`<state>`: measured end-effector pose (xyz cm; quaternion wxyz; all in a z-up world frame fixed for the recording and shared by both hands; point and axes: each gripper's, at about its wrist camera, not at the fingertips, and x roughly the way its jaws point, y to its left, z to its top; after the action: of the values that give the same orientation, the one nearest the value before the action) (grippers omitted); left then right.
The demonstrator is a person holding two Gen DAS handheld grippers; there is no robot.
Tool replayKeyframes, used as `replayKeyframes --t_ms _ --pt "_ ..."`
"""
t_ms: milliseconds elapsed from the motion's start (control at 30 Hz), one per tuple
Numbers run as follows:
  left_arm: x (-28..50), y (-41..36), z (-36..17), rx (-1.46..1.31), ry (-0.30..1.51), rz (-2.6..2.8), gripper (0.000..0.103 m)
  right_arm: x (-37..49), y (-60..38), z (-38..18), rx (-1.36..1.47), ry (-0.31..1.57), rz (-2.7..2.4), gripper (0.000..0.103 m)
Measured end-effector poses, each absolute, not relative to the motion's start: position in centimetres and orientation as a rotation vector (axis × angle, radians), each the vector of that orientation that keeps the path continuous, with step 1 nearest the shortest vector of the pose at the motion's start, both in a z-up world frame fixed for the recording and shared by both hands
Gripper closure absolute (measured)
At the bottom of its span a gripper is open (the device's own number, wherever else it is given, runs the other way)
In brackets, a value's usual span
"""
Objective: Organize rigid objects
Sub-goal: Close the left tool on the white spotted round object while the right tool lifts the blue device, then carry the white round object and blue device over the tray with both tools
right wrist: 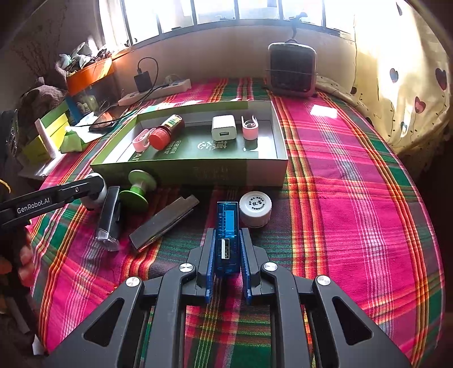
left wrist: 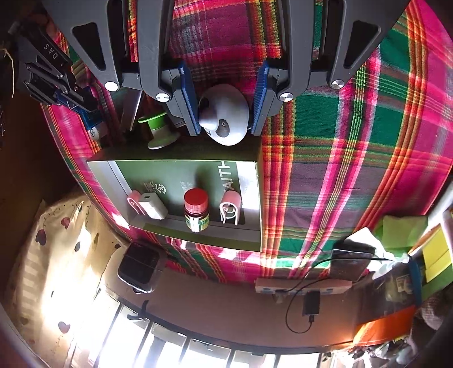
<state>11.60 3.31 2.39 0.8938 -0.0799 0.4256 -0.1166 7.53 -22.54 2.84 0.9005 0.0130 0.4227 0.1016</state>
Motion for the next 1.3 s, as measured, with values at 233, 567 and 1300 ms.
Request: replayKeyframes --t_ms 233,567,1300 --pt "11.3 3.4 3.8 -0.162 0.852 -0.243 0.068 7.4 -22.7 3.8 0.019 0.852 0.216 0.086" --pt "11.7 3.4 5.4 -0.153 0.822 -0.243 0.068 8.1 -22.8 5.4 0.011 0.82 0.235 0.086" --pt "14.8 2.7 6.7 -0.145 0.815 -0.257 0.068 12.2 -22.1 7.7 -0.007 0.793 0.275 0.086"
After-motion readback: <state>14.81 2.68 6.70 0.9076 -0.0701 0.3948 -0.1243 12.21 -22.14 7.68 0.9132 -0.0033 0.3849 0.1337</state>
